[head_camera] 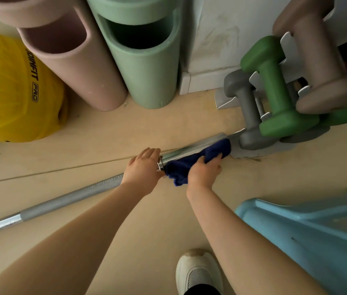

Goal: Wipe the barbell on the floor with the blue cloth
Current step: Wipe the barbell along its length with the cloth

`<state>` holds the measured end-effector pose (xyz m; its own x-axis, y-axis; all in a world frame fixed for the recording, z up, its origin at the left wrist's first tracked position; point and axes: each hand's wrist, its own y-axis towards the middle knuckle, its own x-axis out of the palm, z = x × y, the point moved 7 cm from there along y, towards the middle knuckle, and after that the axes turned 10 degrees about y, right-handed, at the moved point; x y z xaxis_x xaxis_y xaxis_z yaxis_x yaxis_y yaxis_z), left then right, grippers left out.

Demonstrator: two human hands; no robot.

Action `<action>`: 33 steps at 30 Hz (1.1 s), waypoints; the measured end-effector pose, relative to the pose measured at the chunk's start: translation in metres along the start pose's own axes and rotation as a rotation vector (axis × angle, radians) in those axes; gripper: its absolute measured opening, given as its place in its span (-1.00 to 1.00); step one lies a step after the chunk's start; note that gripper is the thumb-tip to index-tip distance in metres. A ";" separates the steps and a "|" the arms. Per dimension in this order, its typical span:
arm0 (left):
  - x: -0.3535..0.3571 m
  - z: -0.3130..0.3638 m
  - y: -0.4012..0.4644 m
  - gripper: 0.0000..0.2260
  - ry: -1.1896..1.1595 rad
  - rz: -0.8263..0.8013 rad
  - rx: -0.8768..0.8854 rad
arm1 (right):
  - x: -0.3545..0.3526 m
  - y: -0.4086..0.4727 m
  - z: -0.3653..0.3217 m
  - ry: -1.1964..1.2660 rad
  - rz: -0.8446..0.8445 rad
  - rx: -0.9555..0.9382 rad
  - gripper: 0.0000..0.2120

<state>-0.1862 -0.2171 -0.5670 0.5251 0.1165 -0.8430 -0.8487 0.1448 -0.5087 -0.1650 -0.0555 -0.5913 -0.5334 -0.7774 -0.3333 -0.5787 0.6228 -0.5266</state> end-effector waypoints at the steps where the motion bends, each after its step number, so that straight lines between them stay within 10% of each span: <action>1: 0.000 0.000 0.000 -0.47 -0.004 -0.003 0.003 | 0.005 -0.011 -0.009 -0.099 -0.051 -0.151 -0.48; 6: -0.001 -0.003 0.000 -0.47 -0.026 -0.018 0.009 | 0.034 -0.042 -0.023 -0.689 -0.338 -0.793 -0.46; 15: -0.002 -0.059 -0.033 -0.50 0.002 0.034 -0.077 | 0.052 -0.038 -0.041 -0.922 -0.539 -1.011 -0.51; 20: 0.002 -0.079 -0.051 -0.52 0.015 0.099 -0.180 | 0.059 -0.031 -0.046 -0.826 -0.364 -0.723 -0.54; 26: 0.005 -0.110 -0.064 -0.51 0.060 0.145 -0.314 | 0.072 -0.082 -0.031 -0.970 -0.756 -1.189 -0.49; 33: 0.017 -0.135 -0.068 -0.71 0.061 0.184 -0.331 | 0.094 -0.109 -0.023 -1.313 -0.659 -1.305 -0.73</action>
<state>-0.1279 -0.3573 -0.5700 0.3658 0.0509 -0.9293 -0.9080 -0.1999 -0.3683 -0.1662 -0.1947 -0.5478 0.2739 -0.0678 -0.9594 -0.8149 -0.5461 -0.1940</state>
